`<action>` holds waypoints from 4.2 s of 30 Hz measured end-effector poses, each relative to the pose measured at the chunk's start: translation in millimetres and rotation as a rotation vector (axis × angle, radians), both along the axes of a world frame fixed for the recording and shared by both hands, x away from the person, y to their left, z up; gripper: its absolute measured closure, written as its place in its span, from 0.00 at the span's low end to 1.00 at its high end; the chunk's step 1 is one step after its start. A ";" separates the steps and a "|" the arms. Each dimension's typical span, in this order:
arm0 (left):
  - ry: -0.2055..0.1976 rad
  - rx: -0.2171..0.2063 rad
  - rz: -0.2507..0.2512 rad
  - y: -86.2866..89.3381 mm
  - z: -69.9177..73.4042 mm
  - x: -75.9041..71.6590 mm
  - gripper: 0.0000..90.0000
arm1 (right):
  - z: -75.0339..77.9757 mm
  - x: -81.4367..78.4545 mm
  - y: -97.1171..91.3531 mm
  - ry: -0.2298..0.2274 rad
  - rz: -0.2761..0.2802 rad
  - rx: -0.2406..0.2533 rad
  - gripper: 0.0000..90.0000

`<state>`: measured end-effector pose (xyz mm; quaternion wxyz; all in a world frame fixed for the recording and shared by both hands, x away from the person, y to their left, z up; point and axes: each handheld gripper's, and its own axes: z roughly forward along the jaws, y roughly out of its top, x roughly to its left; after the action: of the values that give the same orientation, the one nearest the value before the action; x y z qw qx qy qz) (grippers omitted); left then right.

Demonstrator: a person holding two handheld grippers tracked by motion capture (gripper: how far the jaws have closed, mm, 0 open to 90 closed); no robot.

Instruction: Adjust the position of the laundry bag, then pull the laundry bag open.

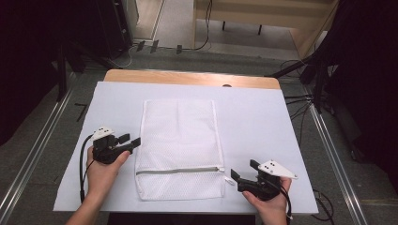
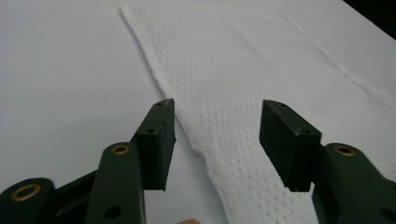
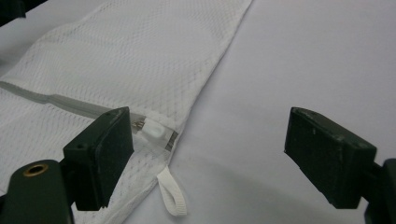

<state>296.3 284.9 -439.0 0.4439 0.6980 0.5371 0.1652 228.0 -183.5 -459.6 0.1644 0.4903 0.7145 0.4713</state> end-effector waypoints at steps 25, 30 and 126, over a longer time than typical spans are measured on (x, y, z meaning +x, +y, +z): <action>0.066 -0.036 -0.381 -112.0 -10.4 -26.1 0.88 | -23.5 10.8 30.6 0.066 0.115 -0.054 0.49; 0.073 -0.016 -0.420 -126.6 -14.3 -30.0 0.90 | -26.3 7.1 48.3 0.087 0.144 -0.126 0.49; 0.167 -0.042 -0.515 -170.3 -17.4 -22.5 0.98 | 5.7 -28.7 75.3 -0.107 0.108 -0.193 1.00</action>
<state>273.8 114.6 -456.5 0.4397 0.8135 0.3800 -0.0224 199.3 -108.2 -453.8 0.2233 0.4070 0.7722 0.4338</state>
